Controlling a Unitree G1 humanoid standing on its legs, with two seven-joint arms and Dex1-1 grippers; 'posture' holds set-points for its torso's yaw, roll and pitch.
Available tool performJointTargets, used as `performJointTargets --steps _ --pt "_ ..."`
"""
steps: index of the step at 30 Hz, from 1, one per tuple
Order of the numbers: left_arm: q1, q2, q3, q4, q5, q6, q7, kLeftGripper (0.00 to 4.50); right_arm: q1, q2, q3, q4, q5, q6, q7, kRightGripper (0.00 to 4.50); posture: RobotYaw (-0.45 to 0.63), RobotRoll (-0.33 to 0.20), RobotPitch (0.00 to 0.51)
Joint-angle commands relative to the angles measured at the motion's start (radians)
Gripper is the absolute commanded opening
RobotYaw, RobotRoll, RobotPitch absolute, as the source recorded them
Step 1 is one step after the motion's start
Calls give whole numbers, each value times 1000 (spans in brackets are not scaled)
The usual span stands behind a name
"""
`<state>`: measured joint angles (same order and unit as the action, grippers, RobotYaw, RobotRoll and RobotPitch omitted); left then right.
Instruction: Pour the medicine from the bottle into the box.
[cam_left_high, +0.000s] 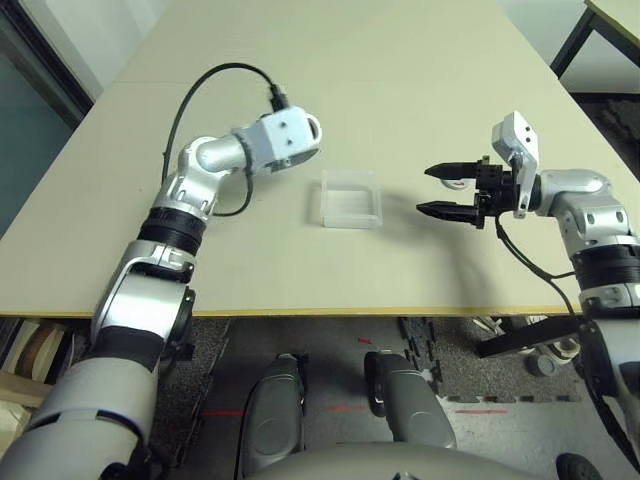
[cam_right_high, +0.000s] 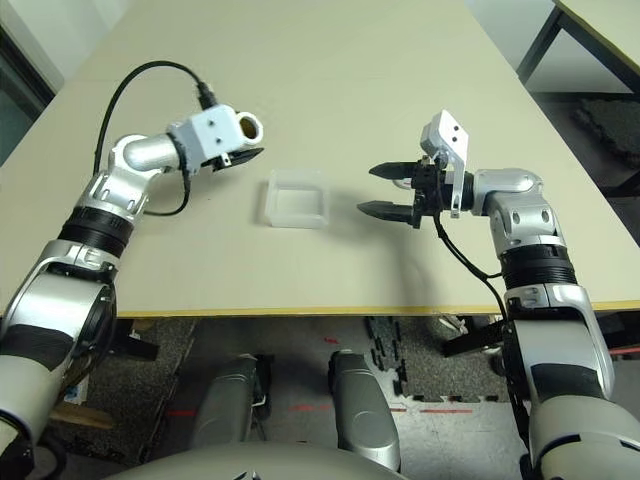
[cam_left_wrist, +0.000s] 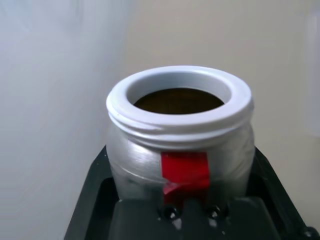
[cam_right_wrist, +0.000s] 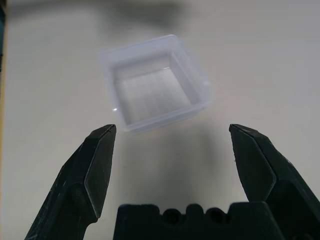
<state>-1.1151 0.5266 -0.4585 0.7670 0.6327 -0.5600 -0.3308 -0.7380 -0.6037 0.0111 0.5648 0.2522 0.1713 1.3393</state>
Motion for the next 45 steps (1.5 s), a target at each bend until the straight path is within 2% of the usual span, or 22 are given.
performJointTargets --steps 1,2,4,9,14,18,22,26,30,35,40,45 --pt "-99 24 -222 38 376 -78 353 2644 -18 10 2 24 -2 -5 -10 4500 -75 0 130" --pt "-129 23 -278 49 458 -88 444 2644 -22 12 0 27 0 -2 -12 4500 -75 0 130" --pt "-171 -1 -344 110 541 -69 553 2644 -30 16 -4 35 3 1 -16 4500 -71 0 129" --pt "-254 -76 -460 274 663 -30 686 2644 -46 27 -16 40 17 20 -25 4500 -79 0 128" --pt "-288 -113 -513 372 695 -23 745 2644 -41 27 -20 25 25 32 -33 4500 -88 0 131" --pt "-294 -127 -504 415 660 -37 740 2644 -28 23 -22 17 29 35 -34 4500 -88 0 132" --pt "-267 -130 -414 452 529 -82 629 2644 -20 14 -11 16 21 27 -24 4500 -87 0 134" --pt "-218 -132 -219 485 275 -92 384 2644 -17 11 0 18 9 11 -15 4500 -84 0 134" --pt "-157 -157 31 485 -32 25 73 2644 -20 10 20 28 -14 -20 2 4500 -78 0 136" --pt "-86 -177 244 409 -293 240 -180 2644 -23 11 29 43 -28 -43 9 4500 -70 0 138" --pt "-4 -189 377 290 -460 460 -272 2644 -24 14 34 54 -43 -62 16 4500 -63 0 138" --pt "52 -194 459 221 -552 568 -258 2644 -27 19 36 60 -49 -70 17 4500 -62 0 137"
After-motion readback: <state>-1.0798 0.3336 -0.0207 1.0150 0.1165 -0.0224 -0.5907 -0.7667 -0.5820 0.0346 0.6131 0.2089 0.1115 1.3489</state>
